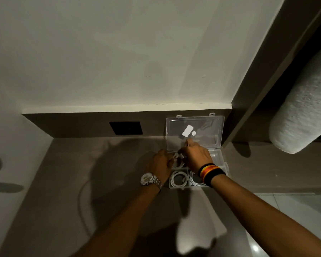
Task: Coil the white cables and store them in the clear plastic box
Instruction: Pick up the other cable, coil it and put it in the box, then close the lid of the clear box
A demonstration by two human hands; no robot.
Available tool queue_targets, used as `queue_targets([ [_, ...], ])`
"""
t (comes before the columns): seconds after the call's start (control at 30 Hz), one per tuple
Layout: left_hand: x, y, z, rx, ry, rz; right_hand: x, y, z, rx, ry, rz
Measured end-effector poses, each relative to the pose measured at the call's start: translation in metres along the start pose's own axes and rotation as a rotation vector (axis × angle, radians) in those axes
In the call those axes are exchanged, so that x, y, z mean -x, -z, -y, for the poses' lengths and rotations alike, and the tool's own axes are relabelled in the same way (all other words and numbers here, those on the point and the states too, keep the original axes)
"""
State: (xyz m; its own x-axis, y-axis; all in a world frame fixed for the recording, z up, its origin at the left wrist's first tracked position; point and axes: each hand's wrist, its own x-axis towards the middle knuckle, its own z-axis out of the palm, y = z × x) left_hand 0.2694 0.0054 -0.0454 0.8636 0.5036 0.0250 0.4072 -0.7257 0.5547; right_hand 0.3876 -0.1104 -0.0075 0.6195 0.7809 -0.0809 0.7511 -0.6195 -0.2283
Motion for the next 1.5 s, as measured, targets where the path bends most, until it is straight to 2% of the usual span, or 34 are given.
queue_targets([
  [0.13, 0.004, 0.002, 0.003, -0.017, 0.102, 0.030, -0.001, -0.002, -0.001, -0.014, -0.051, 0.084],
  [0.23, 0.000, 0.004, 0.000, -0.031, 0.168, 0.032, -0.002, -0.004, -0.001, -0.123, -0.141, 0.127],
  [0.37, -0.010, 0.008, -0.010, -0.031, 0.217, 0.086, -0.005, 0.000, -0.007, -0.126, -0.095, 0.206],
  [0.57, -0.020, -0.002, -0.008, -0.194, 0.187, 0.144, -0.012, -0.001, -0.004, 0.020, -0.066, 0.222],
  [0.67, -0.021, -0.007, -0.013, -0.309, 0.168, 0.071, -0.017, -0.006, 0.006, 0.155, 0.029, 0.231],
  [0.77, -0.020, -0.003, -0.015, -0.262, 0.148, 0.041, -0.018, -0.006, 0.012, 0.167, 0.036, 0.186],
  [0.87, -0.020, 0.007, -0.008, 0.020, 0.213, 0.049, -0.012, -0.003, 0.009, 0.081, -0.018, 0.092],
  [0.93, -0.023, 0.018, -0.004, 0.193, 0.270, -0.024, -0.006, -0.002, 0.005, 0.010, -0.065, 0.060],
  [1.0, -0.032, 0.030, -0.004, 0.243, 0.202, -0.110, -0.002, -0.002, 0.004, -0.088, -0.130, 0.053],
  [1.1, -0.048, 0.047, -0.015, 0.306, 0.157, -0.065, 0.001, -0.007, 0.004, -0.194, -0.180, 0.044],
  [1.2, -0.062, 0.052, -0.023, 0.486, 0.246, 0.021, 0.003, -0.010, 0.003, -0.213, -0.156, 0.060],
  [1.27, -0.062, 0.054, -0.027, 0.575, 0.263, 0.004, 0.006, -0.005, 0.000, -0.265, -0.175, 0.078],
  [1.4, -0.045, 0.067, -0.027, 0.277, 0.000, -0.044, 0.041, 0.011, -0.008, -0.361, -0.163, -0.031],
  [1.5, -0.027, 0.078, -0.026, 0.139, -0.121, 0.056, 0.091, 0.023, -0.018, -0.465, -0.139, -0.275],
])
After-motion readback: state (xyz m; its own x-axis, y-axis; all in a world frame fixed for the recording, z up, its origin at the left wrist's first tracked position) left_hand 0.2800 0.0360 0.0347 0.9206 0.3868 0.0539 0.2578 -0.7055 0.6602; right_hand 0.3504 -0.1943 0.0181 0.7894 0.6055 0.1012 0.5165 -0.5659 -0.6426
